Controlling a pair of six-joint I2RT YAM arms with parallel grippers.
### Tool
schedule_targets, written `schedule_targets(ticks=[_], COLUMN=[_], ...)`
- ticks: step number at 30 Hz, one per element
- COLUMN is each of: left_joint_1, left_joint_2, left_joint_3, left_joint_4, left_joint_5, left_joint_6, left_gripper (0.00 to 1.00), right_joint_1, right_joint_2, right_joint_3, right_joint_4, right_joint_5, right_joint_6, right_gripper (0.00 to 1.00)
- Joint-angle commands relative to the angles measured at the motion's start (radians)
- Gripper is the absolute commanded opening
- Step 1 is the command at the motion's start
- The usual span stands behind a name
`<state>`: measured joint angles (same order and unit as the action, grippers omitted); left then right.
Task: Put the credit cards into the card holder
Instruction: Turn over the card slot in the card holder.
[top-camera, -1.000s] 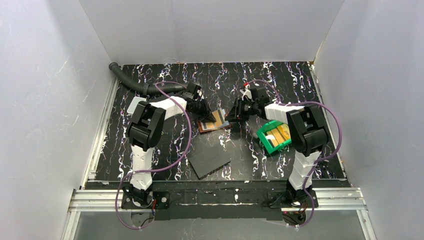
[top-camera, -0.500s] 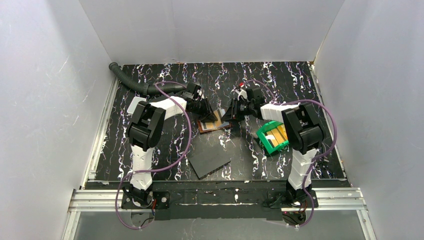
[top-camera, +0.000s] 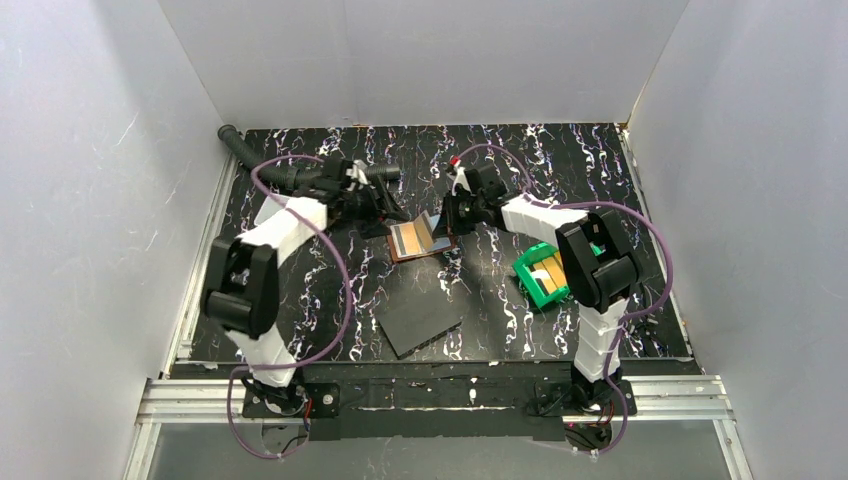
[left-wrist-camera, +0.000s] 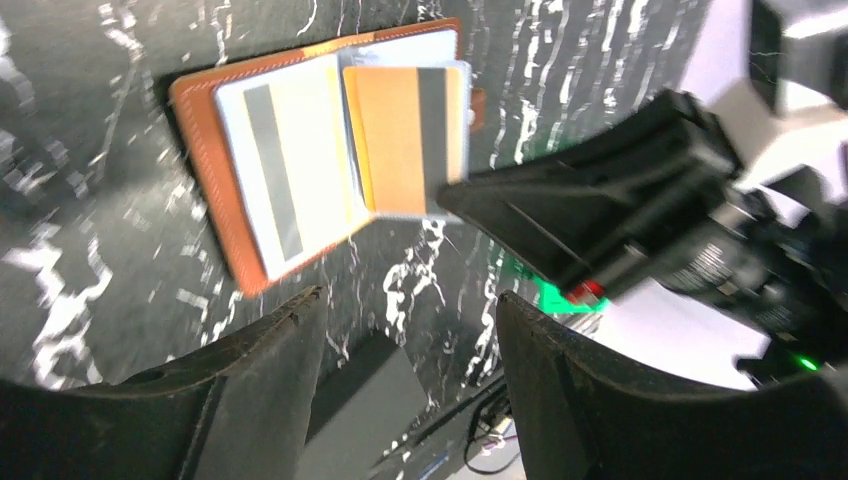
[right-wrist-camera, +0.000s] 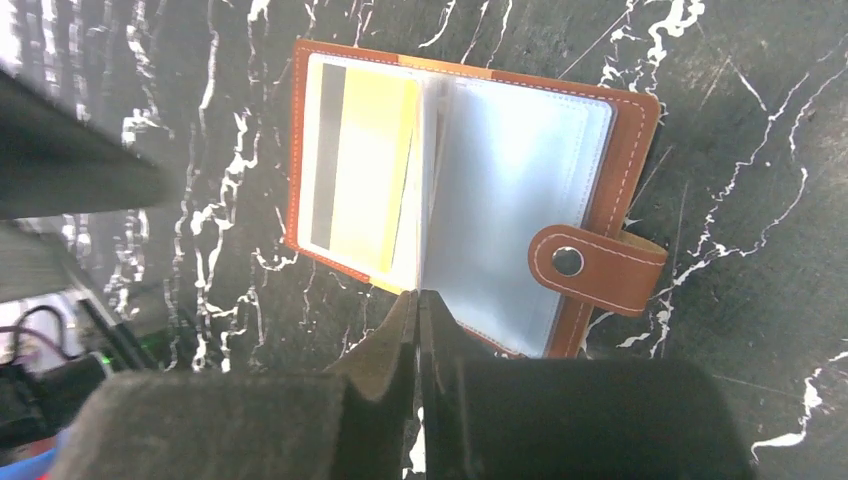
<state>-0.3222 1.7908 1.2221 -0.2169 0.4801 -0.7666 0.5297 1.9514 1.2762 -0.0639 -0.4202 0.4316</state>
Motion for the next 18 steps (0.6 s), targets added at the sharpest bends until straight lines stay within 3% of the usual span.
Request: schedule_targets(ticks=[1, 7, 8, 10, 12, 15, 18], left_joint_1=[0.082, 0.181, 0.198, 0.226, 0.246, 0.254, 0.253], left_joint_2=[-0.25, -0.516, -0.557, -0.632, -0.684, -0.734, -0.741], left_joint_3=[-0.112, -0.159, -0.162, -0.166, -0.157, -0.137, -0.165], left_joint_4=[-0.052, -0.232, -0.256, -0.296, -0.333, -0.368, -0.308], left_joint_5=[0.079, 0.065, 0.057, 0.037, 0.018, 0.019, 0.138], left_joint_6=[0.013, 0.117, 0.134, 0.158, 0.181, 0.209, 0.183], left_gripper=[0.62, 0.68, 0.69, 0.72, 0.73, 0.78, 0.82], right_joint_1=[0.081, 0.262, 0.297, 0.308, 0.277, 0.176, 0.051], right_joint_2=[-0.016, 0.052, 0.074, 0.108, 0.1, -0.033, -0.205], right_joint_3=[0.111, 0.319, 0.358, 0.402, 0.397, 0.278, 0.18], right_joint_4=[-0.161, -0.327, -0.34, -0.285, -0.242, -0.21, -0.312], right_joint_5=[0.176, 0.426, 0.432, 0.261, 0.144, 0.11, 0.133], right_joint_6=[-0.109, -0.124, -0.12, -0.092, 0.002, 0.056, -0.001], right_gripper=[0.12, 0.35, 0.38, 0.43, 0.45, 0.49, 0.53])
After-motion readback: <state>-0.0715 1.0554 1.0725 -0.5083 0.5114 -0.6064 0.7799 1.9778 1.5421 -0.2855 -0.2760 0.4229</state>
